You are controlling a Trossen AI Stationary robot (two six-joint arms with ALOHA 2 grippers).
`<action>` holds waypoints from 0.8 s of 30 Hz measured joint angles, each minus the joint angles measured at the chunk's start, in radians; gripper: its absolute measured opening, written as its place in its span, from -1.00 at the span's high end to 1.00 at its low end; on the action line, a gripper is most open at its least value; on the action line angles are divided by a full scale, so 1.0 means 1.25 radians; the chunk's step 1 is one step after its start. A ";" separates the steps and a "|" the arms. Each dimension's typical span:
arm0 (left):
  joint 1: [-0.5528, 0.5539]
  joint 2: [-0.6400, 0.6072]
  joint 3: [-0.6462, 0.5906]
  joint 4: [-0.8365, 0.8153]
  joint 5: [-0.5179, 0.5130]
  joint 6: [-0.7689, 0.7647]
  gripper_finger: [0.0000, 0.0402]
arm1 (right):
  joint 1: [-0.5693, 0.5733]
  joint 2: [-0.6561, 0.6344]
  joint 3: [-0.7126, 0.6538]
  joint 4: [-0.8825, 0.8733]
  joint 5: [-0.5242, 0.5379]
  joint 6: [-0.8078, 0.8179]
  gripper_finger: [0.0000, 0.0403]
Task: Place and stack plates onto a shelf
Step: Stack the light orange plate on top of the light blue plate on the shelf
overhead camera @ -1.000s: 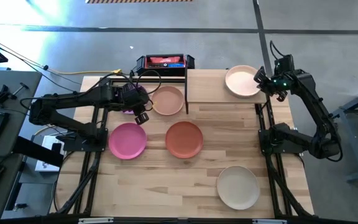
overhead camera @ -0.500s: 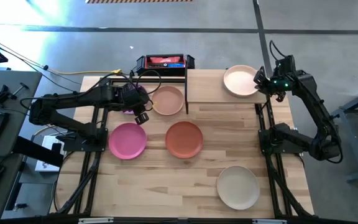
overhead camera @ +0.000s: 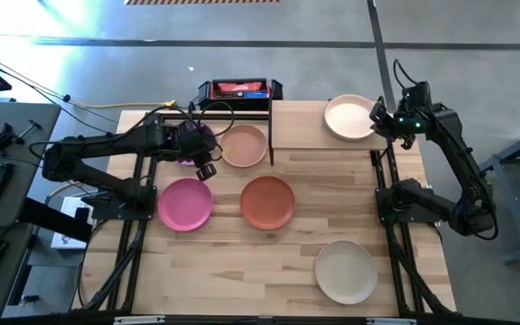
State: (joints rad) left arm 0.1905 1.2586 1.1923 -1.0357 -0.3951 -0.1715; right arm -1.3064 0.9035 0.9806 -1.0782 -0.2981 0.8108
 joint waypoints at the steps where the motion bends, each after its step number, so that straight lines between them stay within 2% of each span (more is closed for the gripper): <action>1: 0.000 0.000 0.000 0.005 0.000 0.000 0.42 | 0.000 0.000 0.000 0.000 0.000 0.000 0.59; 15: 0.000 0.000 0.000 0.057 0.000 0.020 0.42 | 0.053 0.000 0.000 0.003 0.053 0.036 0.59; 19: 0.000 0.000 0.000 0.057 0.000 0.020 0.42 | 0.053 -0.006 0.000 -0.003 0.051 0.033 0.59; 24: 0.000 0.000 0.000 0.055 0.000 0.021 0.42 | 0.054 -0.029 0.000 -0.020 0.003 0.019 0.59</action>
State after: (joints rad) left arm 0.1905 1.2586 1.1923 -0.9665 -0.3954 -0.1455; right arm -1.2393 0.8678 0.9806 -1.1027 -0.2945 0.8352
